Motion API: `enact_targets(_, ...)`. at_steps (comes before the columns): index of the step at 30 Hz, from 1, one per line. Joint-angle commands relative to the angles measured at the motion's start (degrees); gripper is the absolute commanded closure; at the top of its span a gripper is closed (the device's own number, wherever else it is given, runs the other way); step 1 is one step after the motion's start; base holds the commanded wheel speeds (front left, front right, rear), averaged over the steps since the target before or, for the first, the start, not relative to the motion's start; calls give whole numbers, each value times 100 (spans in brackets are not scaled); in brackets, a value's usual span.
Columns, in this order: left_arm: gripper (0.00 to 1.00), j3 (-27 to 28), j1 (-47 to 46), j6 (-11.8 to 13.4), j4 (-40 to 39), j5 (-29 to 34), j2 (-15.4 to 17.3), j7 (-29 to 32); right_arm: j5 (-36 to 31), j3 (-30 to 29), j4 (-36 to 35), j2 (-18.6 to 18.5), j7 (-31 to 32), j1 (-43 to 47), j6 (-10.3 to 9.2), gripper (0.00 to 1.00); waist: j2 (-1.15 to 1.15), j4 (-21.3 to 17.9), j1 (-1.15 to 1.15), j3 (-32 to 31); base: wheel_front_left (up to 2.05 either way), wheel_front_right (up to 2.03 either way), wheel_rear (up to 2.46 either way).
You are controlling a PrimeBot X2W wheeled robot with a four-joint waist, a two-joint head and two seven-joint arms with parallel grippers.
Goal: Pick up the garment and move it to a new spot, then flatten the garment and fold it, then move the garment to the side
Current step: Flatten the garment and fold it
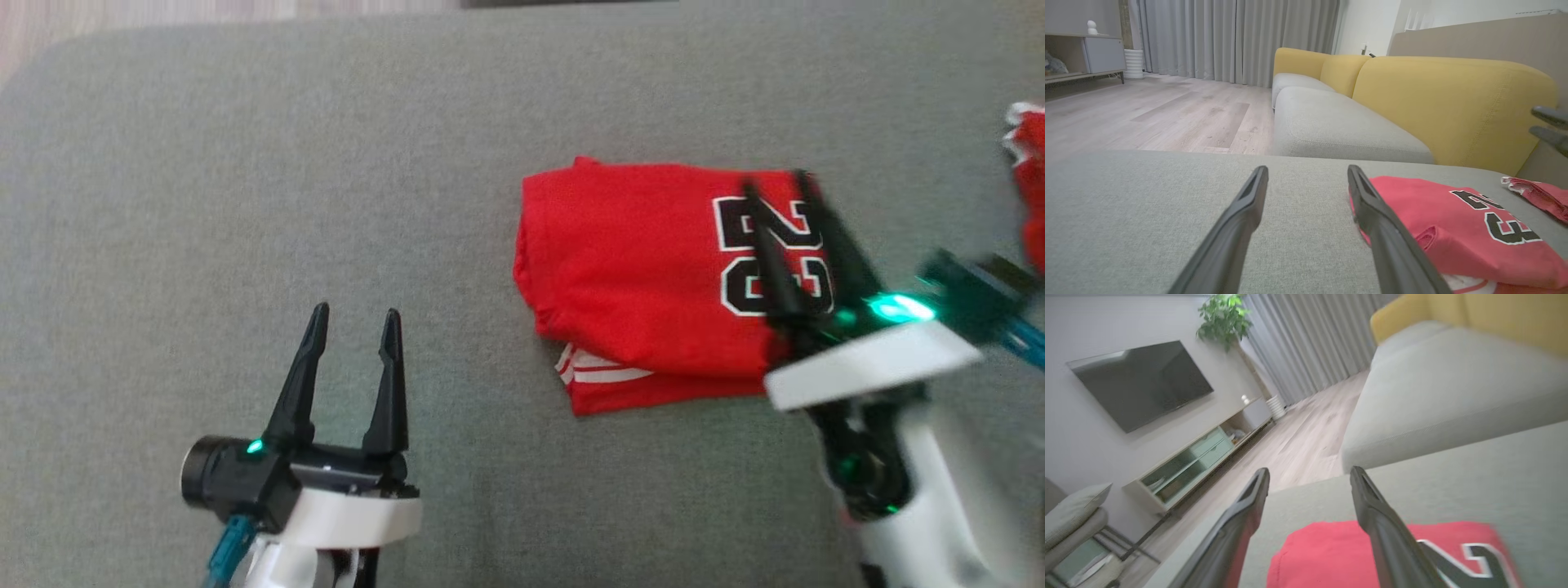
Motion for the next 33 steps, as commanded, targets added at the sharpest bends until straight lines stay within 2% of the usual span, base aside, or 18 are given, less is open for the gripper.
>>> enact_targets(1,0,245,55,7,-130,-22,-14,-55,-145,-43,-205,-153,-277,79,39,0,0,-135,0,-225,0,0,0)
enact_targets(5,0,330,218,4,-74,-21,-14,-55,-474,-384,109,-456,-1082,523,39,0,0,-260,0,-537,0,0,0)
enact_targets(7,0,364,315,0,-25,-11,-14,-55,-619,-387,350,-553,-1286,735,39,0,0,-310,0,-701,0,0,0)
enact_targets(16,0,450,902,41,240,-132,-14,-55,-1004,-95,1257,-685,-1592,1492,39,0,0,-390,0,-1473,0,0,0)
enact_targets(17,0,450,933,42,251,-126,-15,-55,-1003,-75,1283,-661,-1593,1519,39,70,0,-381,0,-1500,0,0,0)
enact_targets(18,0,440,949,36,265,-119,-15,-55,-997,-18,1330,-653,-1594,1533,39,100,0,-360,0,-1521,0,0,0)
enact_targets(24,0,354,896,10,294,-57,-15,-55,-884,378,1813,-662,-1596,1131,39,100,0,-96,0,-1505,0,0,0)
enact_targets(28,0,228,806,0,259,-32,-15,-55,-733,893,2453,-744,-1543,293,39,100,0,277,0,-1348,0,0,0)
enact_targets(33,0,16,619,-3,172,-35,-15,-55,-459,1670,3302,-901,-1193,-987,39,100,0,730,0,-896,0,0,0)
